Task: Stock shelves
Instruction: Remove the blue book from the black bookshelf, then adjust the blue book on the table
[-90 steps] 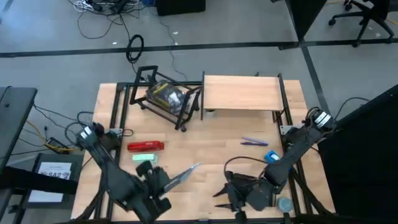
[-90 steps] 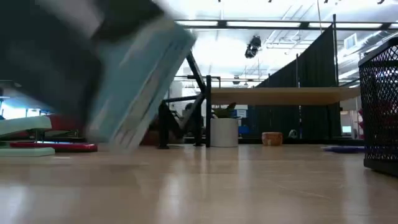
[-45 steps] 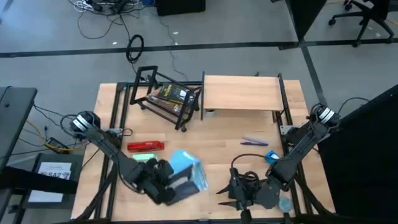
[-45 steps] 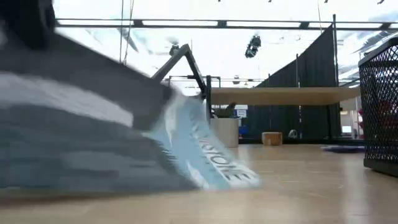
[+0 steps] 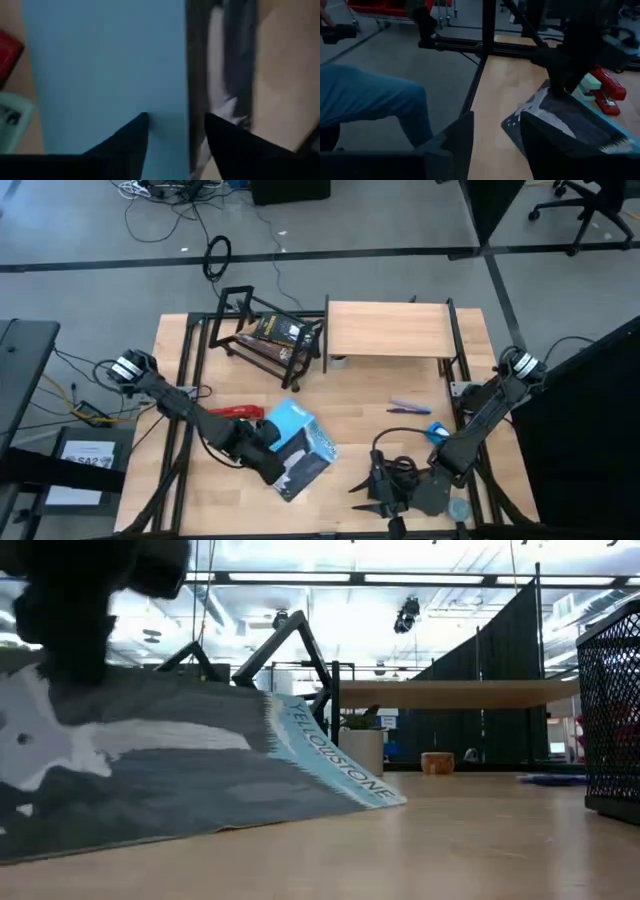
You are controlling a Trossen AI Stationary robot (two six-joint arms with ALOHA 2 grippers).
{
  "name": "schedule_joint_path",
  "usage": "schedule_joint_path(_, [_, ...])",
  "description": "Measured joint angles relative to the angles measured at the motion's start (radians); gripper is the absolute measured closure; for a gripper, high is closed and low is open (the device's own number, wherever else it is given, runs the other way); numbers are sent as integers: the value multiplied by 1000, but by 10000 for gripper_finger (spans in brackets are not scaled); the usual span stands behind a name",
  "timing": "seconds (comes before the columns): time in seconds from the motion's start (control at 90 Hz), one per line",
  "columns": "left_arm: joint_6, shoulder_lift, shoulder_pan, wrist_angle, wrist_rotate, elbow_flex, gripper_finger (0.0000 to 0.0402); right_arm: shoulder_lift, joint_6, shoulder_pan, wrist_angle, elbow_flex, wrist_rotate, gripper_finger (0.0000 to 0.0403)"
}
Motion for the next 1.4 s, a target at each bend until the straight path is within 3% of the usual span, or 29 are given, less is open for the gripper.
schedule_joint_path(0.122, [-46,2,12,86,1,0,246,0,0,0,0,0,0,273])
schedule_joint_path(0.3, [-66,2,17,171,5,0,384,0,4,0,-5,0,0,273])
schedule_joint_path(0.433, [-72,2,21,146,-8,5,395,0,5,2,-8,0,0,273])
schedule_joint_path(0.656, [91,19,10,-62,-219,214,401,1,6,3,-18,0,0,273])
schedule_joint_path(0.778, [215,58,4,-73,-204,282,400,1,6,3,-17,0,1,273])
schedule_joint_path(0.878, [240,86,12,-80,-99,281,375,1,6,2,-17,0,1,273])
schedule_joint_path(0.967, [255,125,24,-136,-41,278,327,1,7,2,-17,0,2,273])
schedule_joint_path(1.211, [295,239,57,-202,-36,278,162,1,6,2,-23,0,2,273])
schedule_joint_path(1.311, [289,291,71,-213,-45,278,125,1,7,2,-27,0,2,273])
schedule_joint_path(1.4, [256,341,85,-249,-41,279,116,1,7,2,-31,0,2,273])
